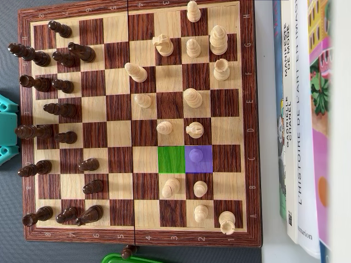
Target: Play chess
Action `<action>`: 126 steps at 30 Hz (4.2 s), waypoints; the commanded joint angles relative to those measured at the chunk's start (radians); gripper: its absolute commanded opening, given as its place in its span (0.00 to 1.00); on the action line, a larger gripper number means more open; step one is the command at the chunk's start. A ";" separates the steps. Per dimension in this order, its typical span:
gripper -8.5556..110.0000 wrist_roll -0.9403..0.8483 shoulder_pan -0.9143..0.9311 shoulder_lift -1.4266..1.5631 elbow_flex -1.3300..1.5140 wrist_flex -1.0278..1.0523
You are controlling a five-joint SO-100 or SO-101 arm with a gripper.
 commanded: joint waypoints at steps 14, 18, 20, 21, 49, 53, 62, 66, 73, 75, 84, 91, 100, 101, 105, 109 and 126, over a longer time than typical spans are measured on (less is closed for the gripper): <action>0.18 -0.003 0.002 -0.012 0.021 0.000; 0.18 -0.003 0.002 -0.012 0.021 0.000; 0.18 -0.003 0.002 -0.012 0.021 0.000; 0.18 -0.003 0.002 -0.012 0.021 0.000; 0.18 -0.005 0.005 -0.012 0.021 0.006; 0.18 -0.005 0.005 -0.012 0.021 0.006; 0.18 -0.006 0.006 -0.015 0.021 0.012; 0.18 -0.008 0.006 -0.032 0.018 0.046; 0.18 -0.008 0.003 -0.181 -0.164 0.160; 0.18 -0.008 0.003 -0.233 -0.207 0.193; 0.18 -0.008 0.005 -0.382 -0.391 0.525; 0.18 -0.008 0.005 -0.474 -0.526 0.819; 0.18 -0.006 0.048 -0.541 -0.650 1.210; 0.18 -0.006 0.049 -0.549 -0.667 1.241; 0.18 -0.006 0.051 -0.594 -0.712 1.365; 0.18 -0.006 0.051 -0.623 -0.732 1.526; 0.18 -0.005 0.123 -0.637 -0.733 2.180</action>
